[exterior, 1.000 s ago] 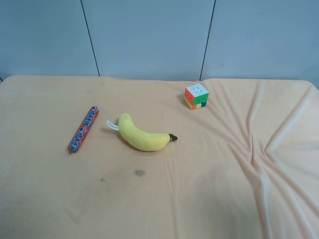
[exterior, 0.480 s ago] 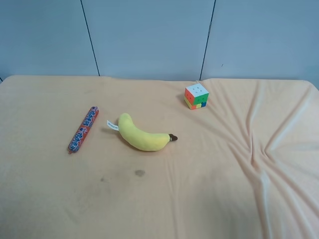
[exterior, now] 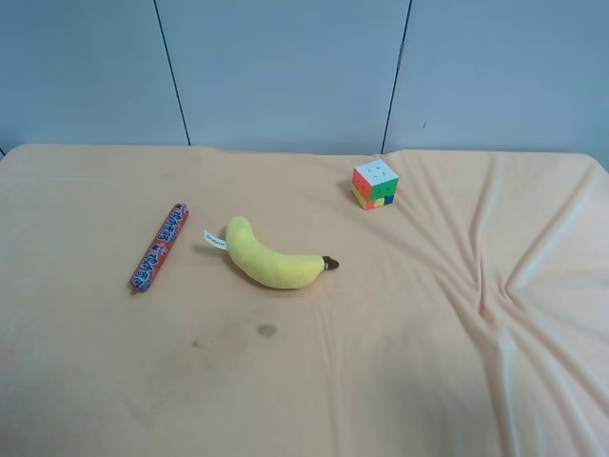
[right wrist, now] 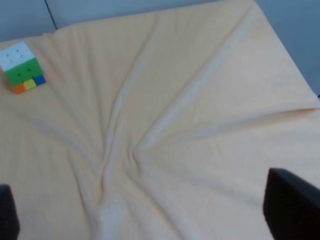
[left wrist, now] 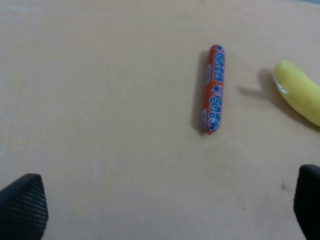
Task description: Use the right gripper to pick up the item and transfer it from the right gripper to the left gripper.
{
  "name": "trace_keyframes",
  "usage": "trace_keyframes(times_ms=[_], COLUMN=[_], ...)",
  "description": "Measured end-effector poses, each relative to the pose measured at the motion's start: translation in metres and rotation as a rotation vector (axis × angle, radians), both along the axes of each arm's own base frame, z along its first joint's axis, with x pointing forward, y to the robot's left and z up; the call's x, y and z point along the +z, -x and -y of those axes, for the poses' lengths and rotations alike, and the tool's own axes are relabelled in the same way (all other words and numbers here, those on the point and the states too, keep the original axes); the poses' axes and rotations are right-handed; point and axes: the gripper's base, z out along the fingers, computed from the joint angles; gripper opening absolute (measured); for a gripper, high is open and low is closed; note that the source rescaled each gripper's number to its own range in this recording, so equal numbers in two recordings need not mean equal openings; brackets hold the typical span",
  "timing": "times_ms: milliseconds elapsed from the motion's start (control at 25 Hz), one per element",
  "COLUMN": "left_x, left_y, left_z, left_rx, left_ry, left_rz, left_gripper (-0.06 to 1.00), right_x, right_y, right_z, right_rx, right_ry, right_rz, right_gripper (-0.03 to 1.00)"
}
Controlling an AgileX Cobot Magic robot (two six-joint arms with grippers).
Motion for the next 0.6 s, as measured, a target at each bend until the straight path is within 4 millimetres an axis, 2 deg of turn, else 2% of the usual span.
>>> trace_keyframes(times_ms=[600], left_x=[0.0000], left_y=[0.0000], left_z=[0.0000], left_rx=[0.000], left_ry=[0.000], left_rz=[0.000], left_gripper=[1.00], right_x=[0.0000], right_y=[0.0000], right_z=[0.0000], right_rx=[0.000], right_ry=[0.000], right_rz=[0.000], right_gripper=[1.00])
